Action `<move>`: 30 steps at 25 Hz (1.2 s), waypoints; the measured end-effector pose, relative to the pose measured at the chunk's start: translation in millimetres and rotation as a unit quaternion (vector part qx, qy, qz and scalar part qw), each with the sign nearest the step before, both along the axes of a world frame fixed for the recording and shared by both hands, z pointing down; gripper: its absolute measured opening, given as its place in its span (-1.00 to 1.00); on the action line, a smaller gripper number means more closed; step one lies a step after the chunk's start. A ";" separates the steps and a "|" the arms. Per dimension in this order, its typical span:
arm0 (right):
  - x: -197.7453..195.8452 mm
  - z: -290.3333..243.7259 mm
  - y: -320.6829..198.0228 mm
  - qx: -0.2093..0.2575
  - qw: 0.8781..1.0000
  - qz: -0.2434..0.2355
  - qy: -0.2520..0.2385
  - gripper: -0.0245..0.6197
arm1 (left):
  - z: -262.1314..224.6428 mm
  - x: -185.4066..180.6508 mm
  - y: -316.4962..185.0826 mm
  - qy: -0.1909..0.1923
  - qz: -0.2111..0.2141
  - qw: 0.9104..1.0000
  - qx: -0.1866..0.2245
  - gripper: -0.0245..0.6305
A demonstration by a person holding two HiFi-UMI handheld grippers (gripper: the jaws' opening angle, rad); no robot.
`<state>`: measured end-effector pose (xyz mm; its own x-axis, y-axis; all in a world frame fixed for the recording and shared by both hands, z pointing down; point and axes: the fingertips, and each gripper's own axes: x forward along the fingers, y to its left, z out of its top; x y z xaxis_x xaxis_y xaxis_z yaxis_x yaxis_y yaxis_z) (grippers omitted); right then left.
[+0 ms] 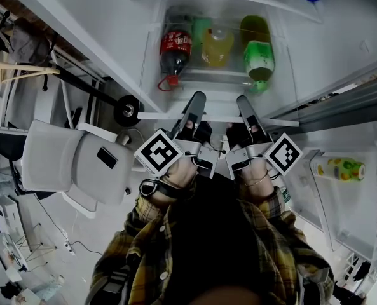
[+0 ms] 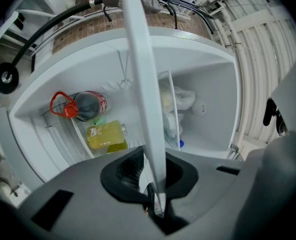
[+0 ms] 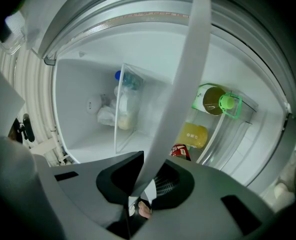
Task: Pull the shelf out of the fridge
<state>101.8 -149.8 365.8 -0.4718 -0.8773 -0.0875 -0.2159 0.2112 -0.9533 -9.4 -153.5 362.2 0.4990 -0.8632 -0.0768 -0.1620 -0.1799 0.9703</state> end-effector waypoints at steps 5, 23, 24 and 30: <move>-1.1 -0.4 0.3 -0.002 1.000 0.001 0.002 -0.77 | -0.3 -0.7 0.2 0.004 0.001 1.000 -0.001 -0.79; -1.6 -0.1 -0.3 -0.007 1.000 0.001 0.000 -0.77 | -0.2 -0.8 0.1 0.018 -0.001 1.000 -0.003 -0.80; -1.7 0.0 -0.4 -0.007 1.000 0.000 0.000 -0.77 | -0.2 -0.8 -0.1 0.020 -0.002 1.000 -0.003 -0.80; -1.9 0.7 -0.2 -0.009 1.000 0.000 0.002 -0.77 | -0.5 -1.6 -0.2 0.023 -0.002 1.000 -0.002 -0.80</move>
